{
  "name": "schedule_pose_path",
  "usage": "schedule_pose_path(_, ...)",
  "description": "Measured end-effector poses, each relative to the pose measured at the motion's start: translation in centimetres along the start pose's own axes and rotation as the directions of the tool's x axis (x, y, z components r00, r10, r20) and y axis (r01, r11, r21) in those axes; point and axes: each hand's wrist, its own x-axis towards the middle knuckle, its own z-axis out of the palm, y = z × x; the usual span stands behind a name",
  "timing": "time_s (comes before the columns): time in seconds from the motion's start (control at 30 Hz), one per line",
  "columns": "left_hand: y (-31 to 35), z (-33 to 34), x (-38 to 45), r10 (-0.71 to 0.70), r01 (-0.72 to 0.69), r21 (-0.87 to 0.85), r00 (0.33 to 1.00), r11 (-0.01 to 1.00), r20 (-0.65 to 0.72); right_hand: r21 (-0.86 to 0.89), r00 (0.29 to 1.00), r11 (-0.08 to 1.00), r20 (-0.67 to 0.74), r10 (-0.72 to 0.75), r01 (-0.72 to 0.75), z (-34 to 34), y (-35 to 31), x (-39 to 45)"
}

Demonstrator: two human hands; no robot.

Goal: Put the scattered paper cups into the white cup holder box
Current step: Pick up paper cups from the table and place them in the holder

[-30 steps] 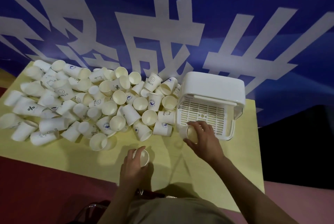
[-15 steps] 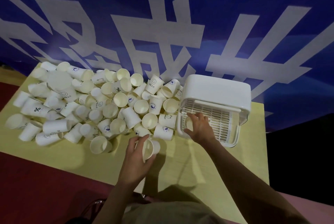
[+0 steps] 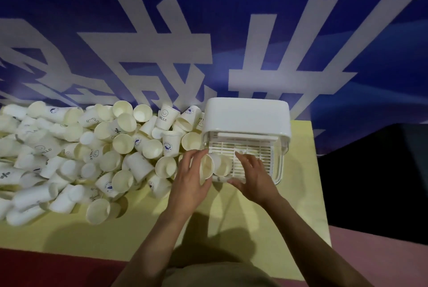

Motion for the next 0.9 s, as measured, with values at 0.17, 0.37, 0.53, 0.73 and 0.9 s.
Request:
schedule_pose_path(0.17,0.4,2.9,1.2,0.065,-0.071,0.075,0.995,0.995,0.078,0.024,0.998,1.0,-0.064,0.006,-0.005,-0.5,1.5,-4.2)
schedule_pose_path(0.37,-0.6,5.8,2.8,0.023,-0.06,0.207,0.984,0.976,0.177,0.06,0.995,0.998,-0.093,0.026,-0.02,-0.7,2.0,-5.8)
schedule_pose_path(0.53,-1.2,7.4,3.9,-0.067,0.013,0.21,0.966,0.978,0.249,0.062,0.996,0.998,-0.088,0.004,0.002,-1.0,1.9,-5.1)
schedule_pose_path(0.73,-2.3,8.0,5.2,-0.121,0.064,0.182,0.94,0.981,0.319,0.07,0.997,0.998,-0.082,-0.004,0.01,-2.0,1.9,-4.5)
schedule_pose_path(0.9,-2.0,6.9,4.0,-0.088,0.044,0.144,0.946,0.989,0.312,0.027,0.993,0.998,-0.097,-0.06,0.063,-2.4,1.5,-4.2)
